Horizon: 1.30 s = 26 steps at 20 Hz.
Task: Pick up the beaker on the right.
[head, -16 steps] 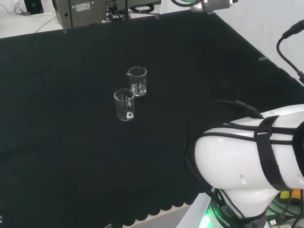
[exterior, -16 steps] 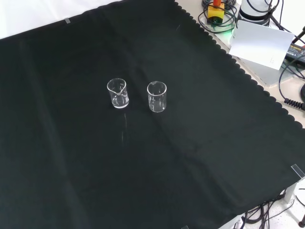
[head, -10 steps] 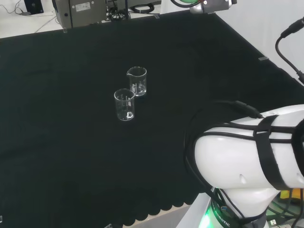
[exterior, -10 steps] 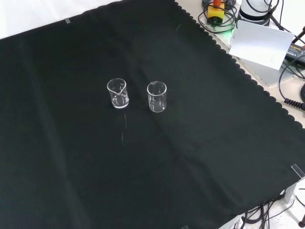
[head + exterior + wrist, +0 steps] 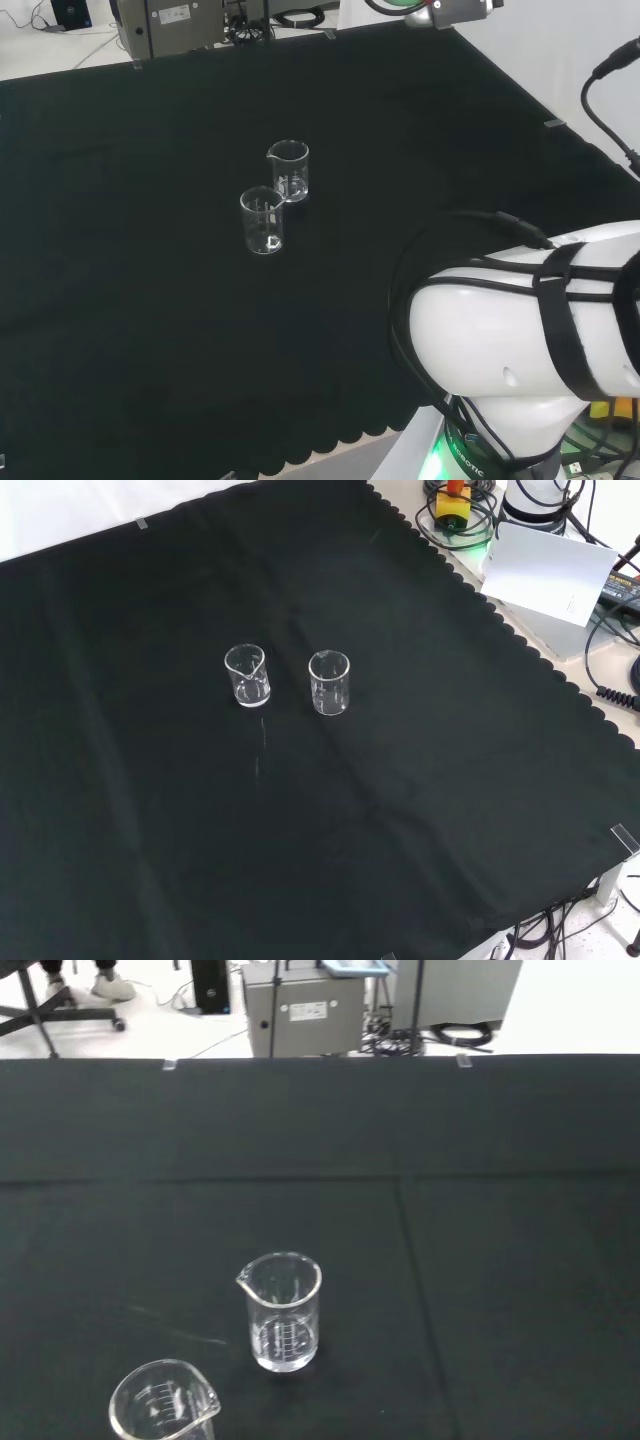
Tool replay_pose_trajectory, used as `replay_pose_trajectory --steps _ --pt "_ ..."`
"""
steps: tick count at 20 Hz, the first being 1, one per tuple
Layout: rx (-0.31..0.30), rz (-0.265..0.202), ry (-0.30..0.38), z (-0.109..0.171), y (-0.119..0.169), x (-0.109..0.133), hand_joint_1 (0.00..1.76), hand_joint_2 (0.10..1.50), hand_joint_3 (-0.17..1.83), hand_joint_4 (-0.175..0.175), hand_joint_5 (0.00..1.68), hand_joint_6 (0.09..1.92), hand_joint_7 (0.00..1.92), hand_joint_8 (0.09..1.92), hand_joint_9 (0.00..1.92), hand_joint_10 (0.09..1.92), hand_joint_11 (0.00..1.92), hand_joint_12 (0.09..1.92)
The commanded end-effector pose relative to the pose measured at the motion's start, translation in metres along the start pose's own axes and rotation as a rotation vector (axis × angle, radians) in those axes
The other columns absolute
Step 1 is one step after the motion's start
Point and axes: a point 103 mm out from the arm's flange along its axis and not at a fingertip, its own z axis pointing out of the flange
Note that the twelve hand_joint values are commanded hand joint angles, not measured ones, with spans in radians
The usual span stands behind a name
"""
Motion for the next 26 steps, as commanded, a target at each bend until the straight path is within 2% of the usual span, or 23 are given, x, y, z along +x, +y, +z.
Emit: replay_pose_trajectory --steps 1,7,9,13,26 --pt "0.048 0.038 0.015 0.022 0.008 -0.025 0.0 1.4 0.01 -0.022 0.32 0.09 0.0 0.46 0.12 0.66 0.0 1.38" --pt "0.039 0.056 0.054 0.042 0.027 -0.034 0.01 1.39 0.0 -0.022 0.32 0.09 0.0 0.47 0.13 0.66 0.0 1.39" --pt "0.023 0.051 0.093 0.055 0.034 -0.037 0.05 1.38 0.0 -0.02 0.32 0.09 0.02 0.48 0.16 0.67 0.01 1.39" --pt "0.024 0.038 0.12 0.082 0.055 -0.044 0.18 1.32 -0.03 -0.021 0.34 0.09 0.09 0.52 0.25 0.69 0.05 1.4" --pt "0.038 -0.039 0.269 0.183 0.166 -0.088 0.54 1.16 -0.14 -0.02 0.35 0.09 0.14 0.58 0.35 0.7 0.09 1.4"
